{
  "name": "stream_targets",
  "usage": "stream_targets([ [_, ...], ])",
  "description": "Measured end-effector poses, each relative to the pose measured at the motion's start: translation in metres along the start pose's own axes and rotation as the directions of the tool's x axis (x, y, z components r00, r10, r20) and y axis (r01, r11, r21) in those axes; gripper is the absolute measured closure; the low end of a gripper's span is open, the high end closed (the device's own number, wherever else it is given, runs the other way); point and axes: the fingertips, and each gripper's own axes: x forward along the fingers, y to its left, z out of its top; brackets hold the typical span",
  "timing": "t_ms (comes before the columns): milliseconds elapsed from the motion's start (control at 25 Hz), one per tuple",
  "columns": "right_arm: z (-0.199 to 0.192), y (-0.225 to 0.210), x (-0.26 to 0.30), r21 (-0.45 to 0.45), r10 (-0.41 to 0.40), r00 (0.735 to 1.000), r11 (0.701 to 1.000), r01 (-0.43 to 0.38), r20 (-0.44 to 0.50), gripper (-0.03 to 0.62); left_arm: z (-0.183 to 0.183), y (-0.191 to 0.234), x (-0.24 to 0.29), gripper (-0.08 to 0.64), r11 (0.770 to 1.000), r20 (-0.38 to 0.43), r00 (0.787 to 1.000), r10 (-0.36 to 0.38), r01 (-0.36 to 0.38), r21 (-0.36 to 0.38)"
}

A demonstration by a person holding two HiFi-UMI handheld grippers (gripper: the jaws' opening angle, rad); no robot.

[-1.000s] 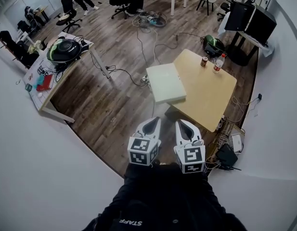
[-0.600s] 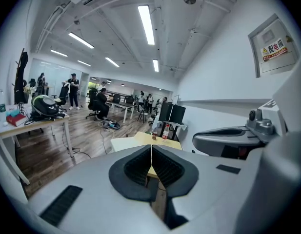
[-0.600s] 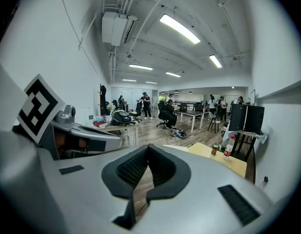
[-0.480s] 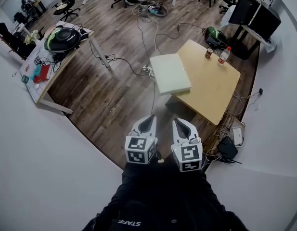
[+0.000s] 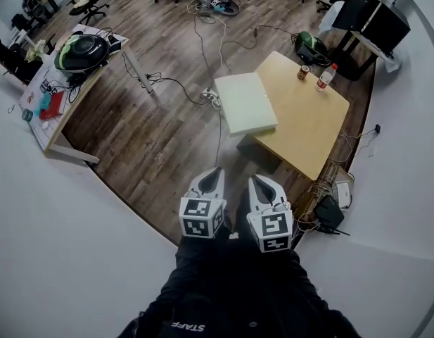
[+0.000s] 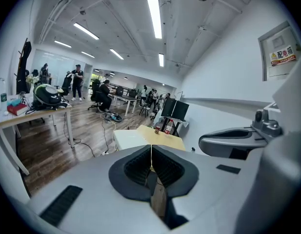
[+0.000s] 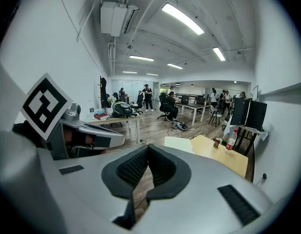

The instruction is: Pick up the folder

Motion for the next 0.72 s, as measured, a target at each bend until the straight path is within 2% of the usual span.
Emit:
stream_targets([
  [320, 0.010, -0.038, 0.043, 0.010, 0.040, 0.999, 0.999, -0.040, 0.007, 0.571, 0.017, 0.005, 0.049, 0.526, 1.000, -0.012, 1.000, 0.021, -0.021, 0.011],
  [480, 0.031, -0.068, 0.067, 0.003, 0.063, 0.997, 0.998, -0.063, 0.036, 0.571, 0.047, 0.008, 0.086, 0.526, 0.999, -0.002, 0.999, 0.040, -0.040, 0.029],
  [720, 0.047, -0.129, 0.100, 0.036, 0.072, 0.997, 0.997, -0.073, 0.023, 0.571, 0.086, 0.004, 0.148, 0.526, 0.999, -0.004, 0.999, 0.038, -0.038, 0.039],
])
